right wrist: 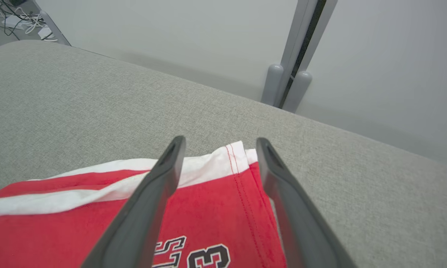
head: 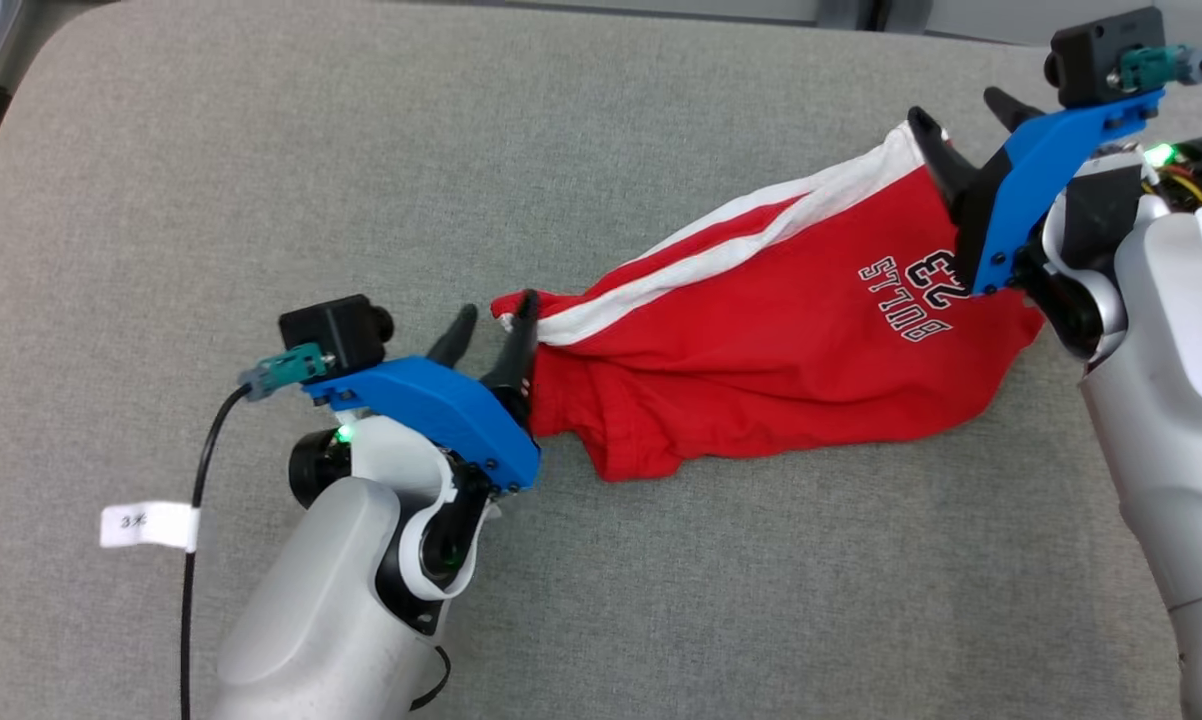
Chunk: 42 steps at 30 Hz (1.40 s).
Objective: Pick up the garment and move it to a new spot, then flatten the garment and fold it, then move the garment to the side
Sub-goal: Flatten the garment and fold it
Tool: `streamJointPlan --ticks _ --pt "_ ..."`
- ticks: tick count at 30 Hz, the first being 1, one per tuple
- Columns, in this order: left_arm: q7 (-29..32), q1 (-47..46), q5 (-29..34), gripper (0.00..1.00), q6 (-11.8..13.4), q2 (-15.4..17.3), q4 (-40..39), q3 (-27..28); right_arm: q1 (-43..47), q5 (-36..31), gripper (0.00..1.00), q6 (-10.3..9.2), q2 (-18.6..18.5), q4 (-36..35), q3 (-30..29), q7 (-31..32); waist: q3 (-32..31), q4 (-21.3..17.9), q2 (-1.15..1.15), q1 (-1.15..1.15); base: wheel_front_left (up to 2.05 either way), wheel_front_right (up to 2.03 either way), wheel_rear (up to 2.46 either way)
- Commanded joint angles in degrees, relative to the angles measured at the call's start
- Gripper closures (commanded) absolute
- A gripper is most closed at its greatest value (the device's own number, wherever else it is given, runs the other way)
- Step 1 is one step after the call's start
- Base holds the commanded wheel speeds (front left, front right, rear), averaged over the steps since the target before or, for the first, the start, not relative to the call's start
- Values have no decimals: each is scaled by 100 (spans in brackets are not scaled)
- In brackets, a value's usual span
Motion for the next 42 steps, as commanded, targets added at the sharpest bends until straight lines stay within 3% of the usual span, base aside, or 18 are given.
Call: streamJointPlan --ticks 1,6,10,15,20,30,38,39,40,42 --pt "-89 -78 33 0 -18 23 12 57 -42 45 0 4 11 65 28 -43 -52 -34 0 -1 0 0 0" --pt "-759 163 144 0 -208 132 76 201 116 286 0 4 -129 305 132 -244 -274 -77 0 -1 0 0 0" --pt "-1416 368 179 0 -529 255 35 329 300 569 0 4 -250 364 86 -298 -338 -79 0 -1 0 0 0" --pt "-2147 505 819 0 -709 667 160 296 523 867 0 4 -455 394 -67 -333 -269 -11 0 -1 0 0 0" --pt "-2347 577 1563 0 -772 880 93 254 569 977 0 4 -604 437 -150 -307 -63 97 0 -1 0 0 0" --pt "-2357 1046 2285 0 -1248 589 -451 821 299 776 0 4 -725 680 -140 -135 373 407 0 -1 0 0 0" --pt "-2357 1308 2564 0 -1398 330 -536 1166 422 617 0 12 -436 1164 -88 202 472 546 0 -1 0 0 0" --pt "-2357 1315 2581 0 -1411 320 -508 1184 469 647 54 18 -386 1150 -1 266 465 543 0 -1 0 0 0" --pt "-2357 1312 2604 0 -1423 311 -483 1203 506 674 99 26 -369 1110 65 285 452 534 0 -1 0 0 0" --pt "-2358 1314 2628 0 -1441 293 -453 1234 533 722 100 30 -404 969 155 180 414 492 0 -1 0 0 0"
